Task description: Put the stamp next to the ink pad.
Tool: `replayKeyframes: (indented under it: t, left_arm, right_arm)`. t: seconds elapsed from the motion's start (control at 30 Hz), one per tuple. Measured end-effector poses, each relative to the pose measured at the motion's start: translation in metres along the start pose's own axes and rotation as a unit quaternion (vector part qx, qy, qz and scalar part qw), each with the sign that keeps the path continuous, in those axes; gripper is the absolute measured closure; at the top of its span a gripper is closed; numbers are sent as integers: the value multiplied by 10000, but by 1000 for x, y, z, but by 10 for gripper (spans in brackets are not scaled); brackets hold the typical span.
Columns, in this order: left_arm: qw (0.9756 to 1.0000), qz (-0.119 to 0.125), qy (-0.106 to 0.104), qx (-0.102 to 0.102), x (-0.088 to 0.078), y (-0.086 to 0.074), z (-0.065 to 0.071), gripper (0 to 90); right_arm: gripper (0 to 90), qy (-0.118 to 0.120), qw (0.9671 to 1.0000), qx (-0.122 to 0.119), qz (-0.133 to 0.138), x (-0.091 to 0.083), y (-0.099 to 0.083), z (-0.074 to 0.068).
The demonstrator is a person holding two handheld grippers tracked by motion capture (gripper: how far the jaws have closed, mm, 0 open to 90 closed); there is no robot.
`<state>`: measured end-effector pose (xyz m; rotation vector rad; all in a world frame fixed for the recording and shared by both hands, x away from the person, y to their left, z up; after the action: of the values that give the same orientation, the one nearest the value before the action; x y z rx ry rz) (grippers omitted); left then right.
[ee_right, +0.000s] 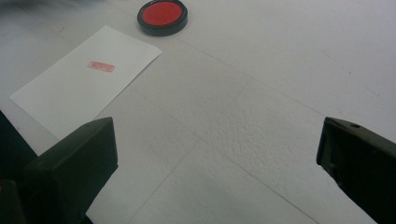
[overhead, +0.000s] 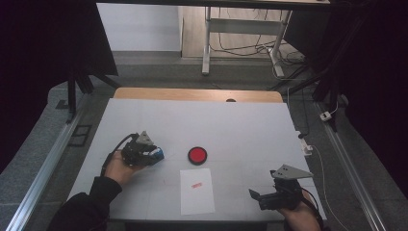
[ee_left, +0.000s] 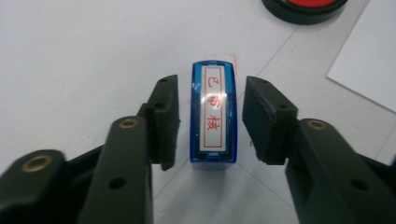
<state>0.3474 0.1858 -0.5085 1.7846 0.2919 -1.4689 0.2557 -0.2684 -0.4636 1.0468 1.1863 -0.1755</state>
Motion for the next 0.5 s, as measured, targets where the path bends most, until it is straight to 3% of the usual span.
replayKeyframes:
  t: [0.33,0.5]
  left_arm:
    - [9986,366,-301,-255,-22,-3,-1,356]
    - [9969,533,-522,-267,-31,-4,4,271]
  right_arm:
    - [0,-1,10000,-35,-15,1,1,-1]
    - [0,-11,10000,-52,-34,1,2,-1]
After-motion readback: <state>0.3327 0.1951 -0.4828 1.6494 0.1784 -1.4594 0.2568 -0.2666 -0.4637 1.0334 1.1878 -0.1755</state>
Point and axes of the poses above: each handheld gripper's, and its own axes: x roughly forward along the jaws, y roughly out of its top, z roughly to its right, the point moved 1 cm from there along x, roughly forward along the jaws, and after that the axes turned 14 degrees about -z, right-handed, at the moved point
